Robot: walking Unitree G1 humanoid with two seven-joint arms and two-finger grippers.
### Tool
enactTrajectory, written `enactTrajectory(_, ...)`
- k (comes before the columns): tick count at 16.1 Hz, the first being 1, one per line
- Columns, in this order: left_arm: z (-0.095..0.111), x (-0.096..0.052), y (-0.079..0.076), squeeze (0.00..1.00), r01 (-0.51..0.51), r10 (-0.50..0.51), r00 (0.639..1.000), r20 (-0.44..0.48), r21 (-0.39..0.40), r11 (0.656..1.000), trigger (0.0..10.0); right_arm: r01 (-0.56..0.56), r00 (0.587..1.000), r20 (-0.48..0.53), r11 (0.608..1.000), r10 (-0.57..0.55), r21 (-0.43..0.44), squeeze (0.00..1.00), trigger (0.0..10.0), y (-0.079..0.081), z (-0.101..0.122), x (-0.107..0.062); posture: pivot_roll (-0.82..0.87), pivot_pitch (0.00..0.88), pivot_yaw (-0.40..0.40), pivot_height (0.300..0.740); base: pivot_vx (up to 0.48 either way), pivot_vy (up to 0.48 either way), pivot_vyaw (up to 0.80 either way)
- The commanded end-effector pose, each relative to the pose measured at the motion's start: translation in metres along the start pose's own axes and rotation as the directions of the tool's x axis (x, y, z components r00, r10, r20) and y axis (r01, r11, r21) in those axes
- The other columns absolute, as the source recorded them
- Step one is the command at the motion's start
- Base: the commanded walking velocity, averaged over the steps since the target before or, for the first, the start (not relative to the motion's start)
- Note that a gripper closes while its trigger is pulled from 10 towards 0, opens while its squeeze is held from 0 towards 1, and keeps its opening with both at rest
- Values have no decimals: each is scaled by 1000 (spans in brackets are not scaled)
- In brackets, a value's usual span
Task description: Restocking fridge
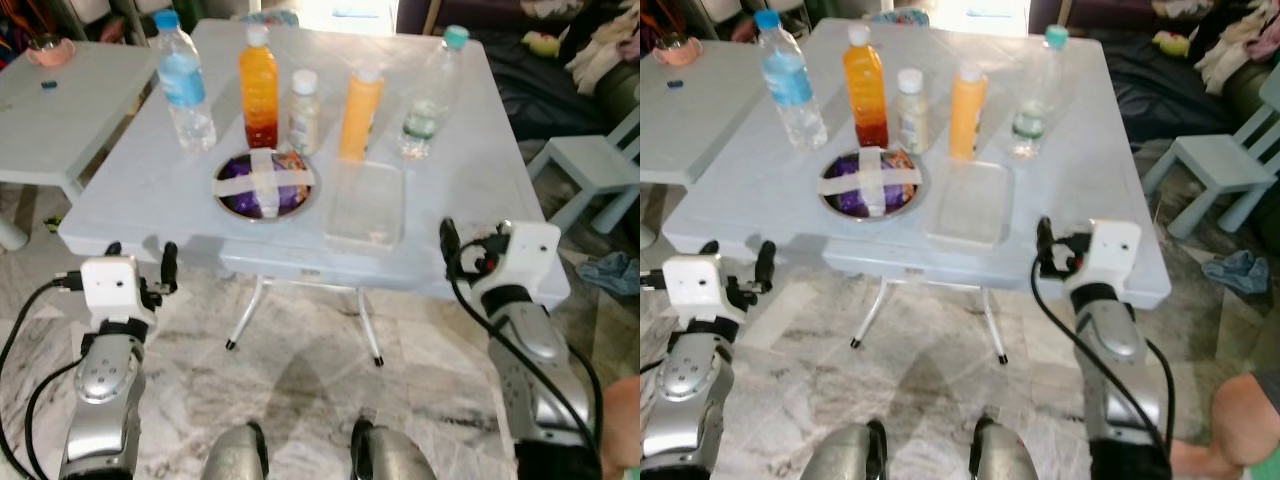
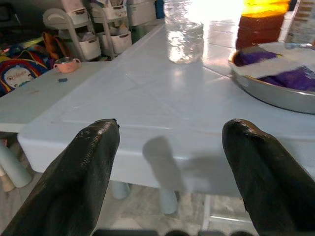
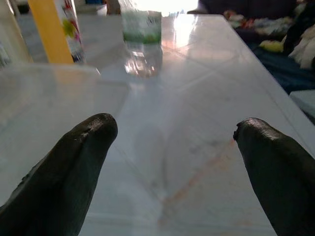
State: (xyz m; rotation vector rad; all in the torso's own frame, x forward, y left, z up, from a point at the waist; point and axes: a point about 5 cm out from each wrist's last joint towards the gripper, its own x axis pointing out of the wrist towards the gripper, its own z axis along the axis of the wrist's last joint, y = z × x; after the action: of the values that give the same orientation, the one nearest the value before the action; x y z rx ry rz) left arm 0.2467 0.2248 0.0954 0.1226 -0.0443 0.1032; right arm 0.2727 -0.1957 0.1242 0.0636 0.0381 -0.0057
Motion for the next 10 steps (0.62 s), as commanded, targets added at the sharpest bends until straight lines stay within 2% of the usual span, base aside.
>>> enactTrajectory(1,-4,-3,0,0,14,-14,1000,-21,5,1000,10000,-36,999,-12,999,36,33,0,10000,4,0,3,43,130,-6,740,0,0,0)
enactTrajectory(5,-1,-2,-3,0,27,-27,1000,-9,19,999,10000,-164,986,54,982,160,94,0,10000,24,9,10,51,132,0,740,0,0,0)
enactTrajectory(7,-1,-1,-4,0,37,-37,999,-14,28,999,10000,-245,968,83,966,239,82,0,10000,36,13,12,54,135,3,740,0,0,0)
enactTrajectory(9,-1,-1,-6,0,50,-49,999,-15,36,998,10000,-258,966,67,955,250,149,0,10000,38,12,20,58,139,4,740,0,0,0)
enactTrajectory(10,-1,-1,-7,0,50,-50,999,-16,36,998,10000,-258,966,59,954,252,155,0,10000,38,11,22,59,139,4,740,0,0,0)
